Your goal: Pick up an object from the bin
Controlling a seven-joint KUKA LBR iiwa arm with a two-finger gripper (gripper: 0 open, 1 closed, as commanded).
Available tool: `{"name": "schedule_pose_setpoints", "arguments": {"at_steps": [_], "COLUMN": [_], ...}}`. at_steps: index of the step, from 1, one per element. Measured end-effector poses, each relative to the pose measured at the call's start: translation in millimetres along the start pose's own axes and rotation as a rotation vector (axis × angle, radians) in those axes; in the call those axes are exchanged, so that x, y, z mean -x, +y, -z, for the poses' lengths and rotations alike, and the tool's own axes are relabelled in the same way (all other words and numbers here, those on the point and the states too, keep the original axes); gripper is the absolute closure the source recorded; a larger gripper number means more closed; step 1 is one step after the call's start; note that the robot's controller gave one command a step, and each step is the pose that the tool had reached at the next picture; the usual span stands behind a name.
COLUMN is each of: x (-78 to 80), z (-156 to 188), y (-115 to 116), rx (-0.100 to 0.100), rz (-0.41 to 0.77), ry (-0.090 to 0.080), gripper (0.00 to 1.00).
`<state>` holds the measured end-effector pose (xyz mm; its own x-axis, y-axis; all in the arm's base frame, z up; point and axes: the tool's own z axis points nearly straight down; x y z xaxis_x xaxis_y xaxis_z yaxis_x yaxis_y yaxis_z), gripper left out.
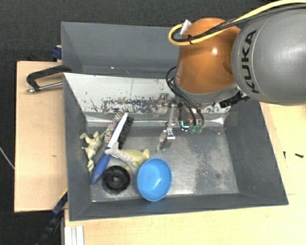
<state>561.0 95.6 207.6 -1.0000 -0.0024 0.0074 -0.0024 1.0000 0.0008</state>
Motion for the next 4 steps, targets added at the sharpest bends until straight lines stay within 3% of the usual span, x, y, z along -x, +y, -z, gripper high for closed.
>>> {"name": "schedule_pose_setpoints", "arguments": {"at_steps": [1,2,3,4], "x": [-53.3,-68.0,-67.7,-61.7], "z": [-130,-106,-107,-131], "y": [7,11,24,19], "rx": [-0.006,-0.005,-0.007,-0.015], "rz": [0.719,1.044,1.264,1.6], "ry": [-0.03,-0.016,-0.014,-0.034], "gripper": [0.0,0.0,0.0,0.0]}}
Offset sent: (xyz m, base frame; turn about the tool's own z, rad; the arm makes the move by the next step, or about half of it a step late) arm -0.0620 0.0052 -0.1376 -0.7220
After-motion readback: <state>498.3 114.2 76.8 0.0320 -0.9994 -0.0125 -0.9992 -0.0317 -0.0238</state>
